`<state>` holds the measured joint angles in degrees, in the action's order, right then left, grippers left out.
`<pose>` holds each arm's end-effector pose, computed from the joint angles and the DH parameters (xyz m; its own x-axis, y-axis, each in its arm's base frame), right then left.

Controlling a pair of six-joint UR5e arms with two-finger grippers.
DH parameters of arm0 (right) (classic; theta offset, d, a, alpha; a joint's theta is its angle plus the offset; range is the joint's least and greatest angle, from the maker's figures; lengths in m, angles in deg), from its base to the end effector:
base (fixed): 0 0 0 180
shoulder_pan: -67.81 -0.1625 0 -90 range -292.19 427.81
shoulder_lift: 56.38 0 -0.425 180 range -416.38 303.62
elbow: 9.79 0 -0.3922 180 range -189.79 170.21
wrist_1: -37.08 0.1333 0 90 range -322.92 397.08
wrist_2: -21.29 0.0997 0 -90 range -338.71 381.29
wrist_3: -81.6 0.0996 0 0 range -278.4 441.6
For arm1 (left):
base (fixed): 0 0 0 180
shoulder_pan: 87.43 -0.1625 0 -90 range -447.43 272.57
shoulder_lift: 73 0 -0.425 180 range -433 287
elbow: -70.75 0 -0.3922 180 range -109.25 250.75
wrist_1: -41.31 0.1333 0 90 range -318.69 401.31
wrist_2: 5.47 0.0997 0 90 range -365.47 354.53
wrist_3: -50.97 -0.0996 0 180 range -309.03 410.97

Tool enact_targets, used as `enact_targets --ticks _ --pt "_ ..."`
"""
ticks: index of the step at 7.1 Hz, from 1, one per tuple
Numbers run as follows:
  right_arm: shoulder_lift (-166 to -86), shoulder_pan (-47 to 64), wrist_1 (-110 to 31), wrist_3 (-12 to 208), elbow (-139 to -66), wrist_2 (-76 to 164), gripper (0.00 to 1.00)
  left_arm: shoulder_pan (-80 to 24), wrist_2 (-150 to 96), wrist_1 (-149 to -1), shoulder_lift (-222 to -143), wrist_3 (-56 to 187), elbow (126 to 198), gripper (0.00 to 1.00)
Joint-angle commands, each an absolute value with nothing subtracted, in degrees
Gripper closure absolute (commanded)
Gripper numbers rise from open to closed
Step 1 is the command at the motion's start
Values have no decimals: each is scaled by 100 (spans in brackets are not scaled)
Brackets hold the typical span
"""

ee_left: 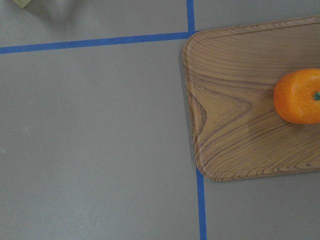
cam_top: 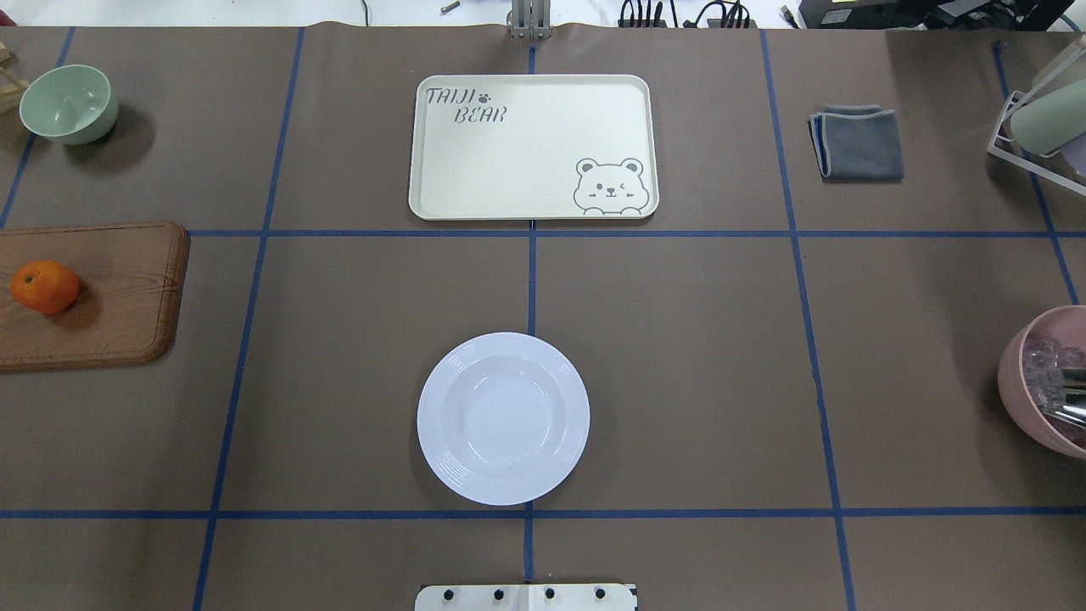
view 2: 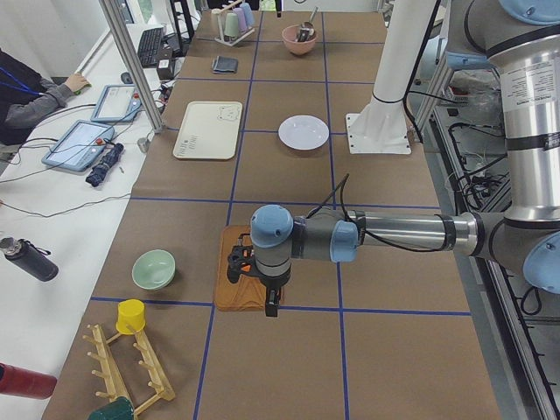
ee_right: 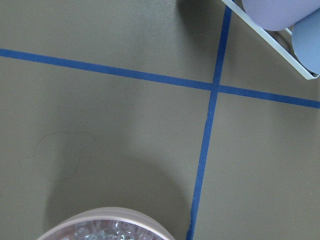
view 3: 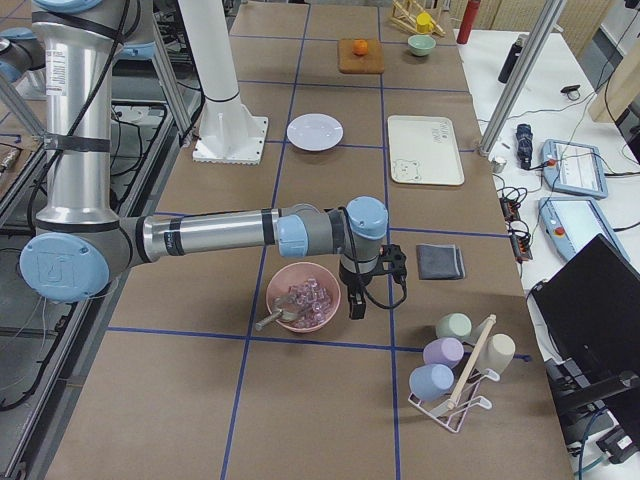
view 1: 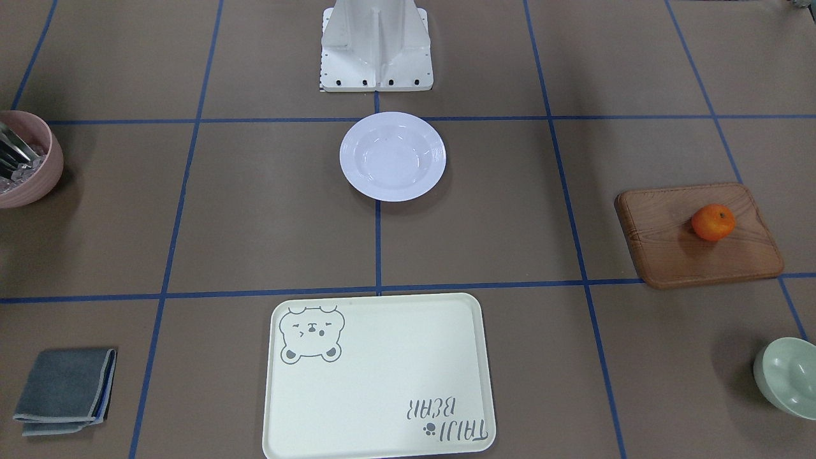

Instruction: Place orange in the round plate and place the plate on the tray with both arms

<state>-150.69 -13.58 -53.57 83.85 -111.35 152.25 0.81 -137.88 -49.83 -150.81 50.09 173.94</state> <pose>-0.0023 -0.4698 0.6001 0.7406 -0.1488 0.6552 0.1197 0.9888 0.0893 -0.0537 -0.4066 0.6408 0.7367 0.0632 -0.6733 -0.0420 0.9980 0.0477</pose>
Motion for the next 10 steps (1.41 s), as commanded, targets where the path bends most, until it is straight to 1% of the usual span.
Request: enact_targets --ticks 1,4,6,7,8,9,10 --pt "-15069 -1357 -5354 8388 -11131 15216 0 81 -13792 -4983 -15079 5009 17419 1" --pt "-14973 -1357 -5354 8415 -11201 15198 0 90 -13784 -4983 -15096 5009 17568 1" --pt "-14946 -1357 -5354 8415 -11481 15224 0 99 -13775 -5227 -15149 5001 17665 1" --pt "-14772 -1357 -5354 8423 -11526 15242 0 108 -13714 -5560 -15219 5018 17605 1" --pt "-14422 -1357 -5354 8423 -11561 15312 0 143 -13722 -5850 -15245 5036 17639 1" --pt "-14288 -1357 -5206 8441 -11553 15347 0 143 -13731 -6393 -15289 5071 17605 1" --pt "-14304 -1366 -4743 8450 -11518 15365 0 143 -13696 -7060 -15403 5053 17517 1"
